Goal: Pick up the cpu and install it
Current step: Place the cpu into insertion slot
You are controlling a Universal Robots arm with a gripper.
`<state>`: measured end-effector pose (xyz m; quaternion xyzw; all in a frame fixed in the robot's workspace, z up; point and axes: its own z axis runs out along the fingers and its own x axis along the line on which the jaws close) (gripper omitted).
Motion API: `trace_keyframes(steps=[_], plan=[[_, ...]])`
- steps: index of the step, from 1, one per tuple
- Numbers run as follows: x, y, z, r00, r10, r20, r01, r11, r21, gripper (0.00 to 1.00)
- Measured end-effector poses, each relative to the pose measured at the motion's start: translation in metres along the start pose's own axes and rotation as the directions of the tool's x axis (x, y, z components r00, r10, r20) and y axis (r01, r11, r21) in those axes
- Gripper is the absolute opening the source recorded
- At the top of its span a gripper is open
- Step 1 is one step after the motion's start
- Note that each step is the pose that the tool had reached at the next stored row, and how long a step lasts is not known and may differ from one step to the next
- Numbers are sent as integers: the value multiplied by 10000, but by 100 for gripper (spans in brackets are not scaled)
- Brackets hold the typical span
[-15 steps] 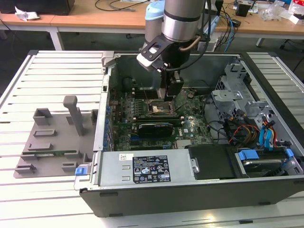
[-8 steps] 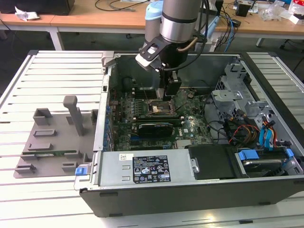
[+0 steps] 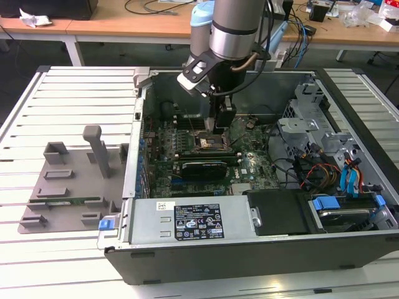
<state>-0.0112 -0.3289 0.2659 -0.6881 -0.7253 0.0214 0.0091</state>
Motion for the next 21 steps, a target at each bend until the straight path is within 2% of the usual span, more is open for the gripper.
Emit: trace_keyframes(steps=[21], plan=[[11, 11, 248, 10000, 71, -2, -71, 10000, 2, 55]])
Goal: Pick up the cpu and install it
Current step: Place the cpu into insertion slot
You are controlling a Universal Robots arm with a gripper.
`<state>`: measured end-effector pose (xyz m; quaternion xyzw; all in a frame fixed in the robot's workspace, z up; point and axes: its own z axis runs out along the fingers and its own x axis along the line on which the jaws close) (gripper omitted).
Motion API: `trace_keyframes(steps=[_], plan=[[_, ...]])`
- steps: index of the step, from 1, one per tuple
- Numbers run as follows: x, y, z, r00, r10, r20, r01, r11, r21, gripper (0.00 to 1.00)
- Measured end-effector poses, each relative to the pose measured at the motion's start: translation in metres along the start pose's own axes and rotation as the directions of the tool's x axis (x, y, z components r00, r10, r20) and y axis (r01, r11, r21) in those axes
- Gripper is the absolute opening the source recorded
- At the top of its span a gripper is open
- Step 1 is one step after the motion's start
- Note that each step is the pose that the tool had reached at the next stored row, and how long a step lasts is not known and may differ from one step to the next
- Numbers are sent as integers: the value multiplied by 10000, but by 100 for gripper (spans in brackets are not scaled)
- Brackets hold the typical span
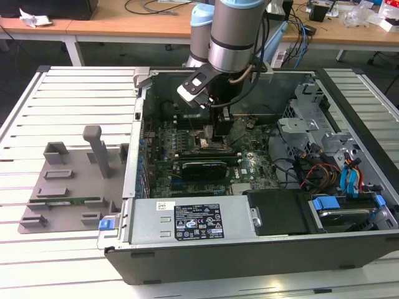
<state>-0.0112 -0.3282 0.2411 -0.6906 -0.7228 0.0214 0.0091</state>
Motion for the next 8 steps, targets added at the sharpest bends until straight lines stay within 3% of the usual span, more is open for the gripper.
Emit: trace_keyframes(steps=[8], plan=[[59, 7, 97, 10000, 27, 1, -27, 10000, 1, 55]])
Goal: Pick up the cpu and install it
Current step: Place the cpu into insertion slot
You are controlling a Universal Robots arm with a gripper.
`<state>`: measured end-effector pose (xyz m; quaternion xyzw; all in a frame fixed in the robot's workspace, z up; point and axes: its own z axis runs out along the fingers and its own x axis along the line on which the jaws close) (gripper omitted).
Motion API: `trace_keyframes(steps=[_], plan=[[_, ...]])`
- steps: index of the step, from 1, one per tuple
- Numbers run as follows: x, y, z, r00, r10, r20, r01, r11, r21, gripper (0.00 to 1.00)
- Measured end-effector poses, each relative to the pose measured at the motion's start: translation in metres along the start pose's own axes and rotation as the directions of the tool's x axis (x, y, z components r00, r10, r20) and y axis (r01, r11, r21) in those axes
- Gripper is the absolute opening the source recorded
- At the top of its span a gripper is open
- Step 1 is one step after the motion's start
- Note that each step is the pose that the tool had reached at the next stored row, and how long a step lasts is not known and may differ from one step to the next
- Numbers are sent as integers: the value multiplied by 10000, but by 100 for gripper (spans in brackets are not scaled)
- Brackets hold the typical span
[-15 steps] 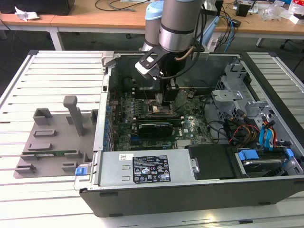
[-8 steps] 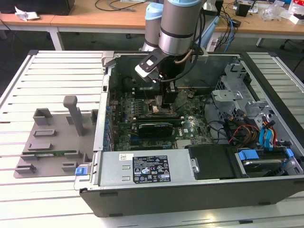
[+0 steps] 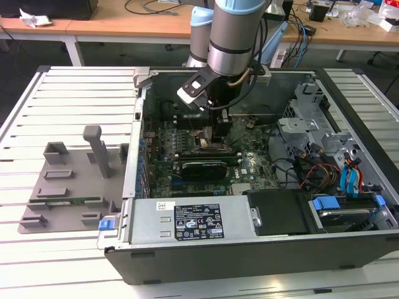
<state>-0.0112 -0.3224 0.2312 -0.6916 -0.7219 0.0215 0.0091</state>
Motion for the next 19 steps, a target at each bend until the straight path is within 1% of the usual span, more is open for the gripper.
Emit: trace_keyframes(steps=[2, 8, 9, 13, 16, 19], plan=[[1, 1, 31, 10000, 6, 0, -6, 10000, 0, 55], [2, 4, 92, 10000, 17, 0, -17, 10000, 0, 55], [5, 4, 111, 10000, 23, -1, -23, 10000, 0, 55], [43, -16, 171, 9999, 121, -4, -121, 9999, 2, 55], [58, -33, 201, 9997, 232, -8, -232, 9997, 3, 55], [71, -36, 242, 9994, 338, -13, -338, 9994, 5, 55]])
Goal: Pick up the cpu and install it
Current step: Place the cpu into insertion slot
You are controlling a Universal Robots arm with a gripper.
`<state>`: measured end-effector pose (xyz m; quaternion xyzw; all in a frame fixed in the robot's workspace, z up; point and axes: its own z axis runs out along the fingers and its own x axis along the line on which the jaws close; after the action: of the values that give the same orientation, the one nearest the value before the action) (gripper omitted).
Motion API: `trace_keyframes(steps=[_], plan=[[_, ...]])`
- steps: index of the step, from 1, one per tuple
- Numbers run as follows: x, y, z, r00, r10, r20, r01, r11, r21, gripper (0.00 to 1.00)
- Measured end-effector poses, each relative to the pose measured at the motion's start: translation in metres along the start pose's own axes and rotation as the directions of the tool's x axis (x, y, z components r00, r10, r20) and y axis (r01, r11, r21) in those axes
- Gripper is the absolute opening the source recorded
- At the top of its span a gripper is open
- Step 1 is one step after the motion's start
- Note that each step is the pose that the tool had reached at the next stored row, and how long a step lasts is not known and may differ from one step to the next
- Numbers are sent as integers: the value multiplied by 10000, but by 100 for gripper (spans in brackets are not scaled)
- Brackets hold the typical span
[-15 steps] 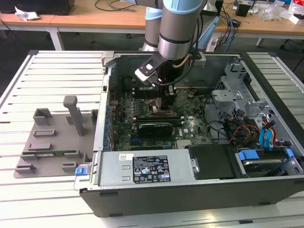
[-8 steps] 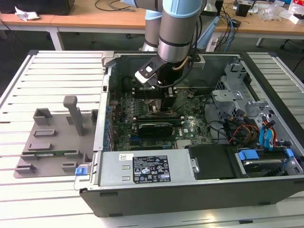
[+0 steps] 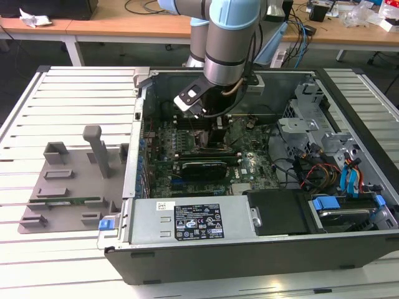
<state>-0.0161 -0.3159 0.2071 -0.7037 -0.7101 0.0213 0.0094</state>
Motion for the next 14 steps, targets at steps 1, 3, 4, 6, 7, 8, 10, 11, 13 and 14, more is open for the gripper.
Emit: trace_keyframes(steps=[1, 3, 4, 6, 7, 8, 10, 11, 13, 14], plan=[[1, 0, 15, 10000, 8, 0, -8, 10000, 1, 55], [1, 1, 44, 10000, 8, 1, -8, 10000, 1, 55], [2, 2, 61, 10000, 9, 0, -9, 10000, 1, 55], [8, 3, 80, 10000, 9, 3, -9, 10000, 2, 55], [9, 3, 88, 10000, 8, 5, -8, 10000, 3, 55], [10, 3, 95, 10000, 8, 6, -8, 10000, 3, 55], [11, 4, 102, 10000, 9, 3, -9, 10000, 2, 55], [11, 4, 102, 10000, 9, 2, -9, 10000, 2, 55], [11, 4, 103, 10000, 9, 1, -9, 10000, 2, 55], [11, 4, 103, 10000, 9, 2, -9, 10000, 2, 55]])
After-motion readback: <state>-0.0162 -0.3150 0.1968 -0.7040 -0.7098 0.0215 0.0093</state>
